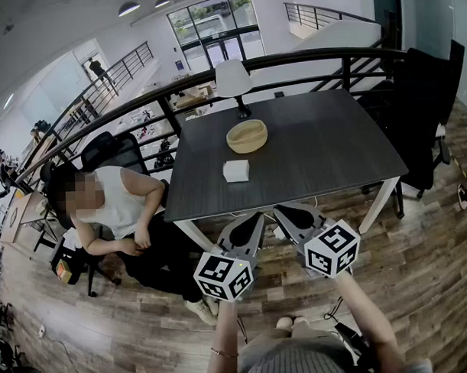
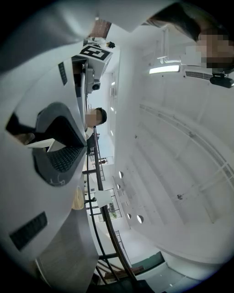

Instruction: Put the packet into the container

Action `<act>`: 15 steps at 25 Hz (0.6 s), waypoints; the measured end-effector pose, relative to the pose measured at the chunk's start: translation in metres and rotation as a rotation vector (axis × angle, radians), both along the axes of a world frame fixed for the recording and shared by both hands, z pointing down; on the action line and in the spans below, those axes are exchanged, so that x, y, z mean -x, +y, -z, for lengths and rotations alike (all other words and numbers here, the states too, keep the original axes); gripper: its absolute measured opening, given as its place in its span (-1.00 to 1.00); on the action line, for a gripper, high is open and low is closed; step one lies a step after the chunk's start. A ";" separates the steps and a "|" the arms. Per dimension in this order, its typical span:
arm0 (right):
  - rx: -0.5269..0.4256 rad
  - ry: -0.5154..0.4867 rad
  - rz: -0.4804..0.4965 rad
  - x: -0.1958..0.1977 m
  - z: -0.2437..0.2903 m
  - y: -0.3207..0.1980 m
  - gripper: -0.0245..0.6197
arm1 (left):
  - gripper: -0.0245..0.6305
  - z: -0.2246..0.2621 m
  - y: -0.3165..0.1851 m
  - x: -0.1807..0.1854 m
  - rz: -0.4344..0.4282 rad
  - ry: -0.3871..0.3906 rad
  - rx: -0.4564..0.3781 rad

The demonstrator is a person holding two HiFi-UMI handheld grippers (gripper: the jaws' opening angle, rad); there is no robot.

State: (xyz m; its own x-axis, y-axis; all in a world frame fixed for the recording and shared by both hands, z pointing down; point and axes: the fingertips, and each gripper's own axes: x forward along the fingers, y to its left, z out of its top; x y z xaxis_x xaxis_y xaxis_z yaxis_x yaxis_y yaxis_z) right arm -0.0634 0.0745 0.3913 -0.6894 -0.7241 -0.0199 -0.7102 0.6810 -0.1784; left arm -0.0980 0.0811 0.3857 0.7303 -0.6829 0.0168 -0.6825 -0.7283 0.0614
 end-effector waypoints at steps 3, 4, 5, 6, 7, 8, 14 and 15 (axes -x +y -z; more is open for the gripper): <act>-0.005 0.005 -0.001 0.000 0.000 0.000 -0.89 | -0.90 -0.001 0.000 -0.001 -0.002 0.000 0.001; -0.006 0.006 -0.002 0.000 0.000 0.000 -0.89 | -0.90 -0.001 -0.001 -0.001 -0.002 0.000 0.001; -0.007 0.007 -0.003 0.000 0.000 0.000 -0.89 | -0.90 -0.001 -0.001 -0.002 -0.003 -0.001 0.001; -0.008 0.008 -0.003 0.000 0.000 0.000 -0.89 | -0.90 -0.001 -0.001 -0.002 -0.003 -0.001 0.001; -0.008 0.009 -0.004 -0.001 0.000 -0.001 -0.89 | -0.90 -0.001 -0.001 -0.002 -0.003 -0.001 0.001; -0.009 0.010 -0.004 -0.002 0.000 -0.001 -0.89 | -0.90 -0.001 -0.002 -0.002 -0.002 -0.001 0.001; -0.004 0.022 -0.001 0.000 -0.003 -0.003 -0.90 | -0.90 -0.003 -0.004 -0.001 0.000 -0.002 0.006; -0.002 0.023 0.000 0.000 -0.004 -0.004 -0.89 | -0.90 -0.003 -0.005 -0.001 0.001 -0.003 0.007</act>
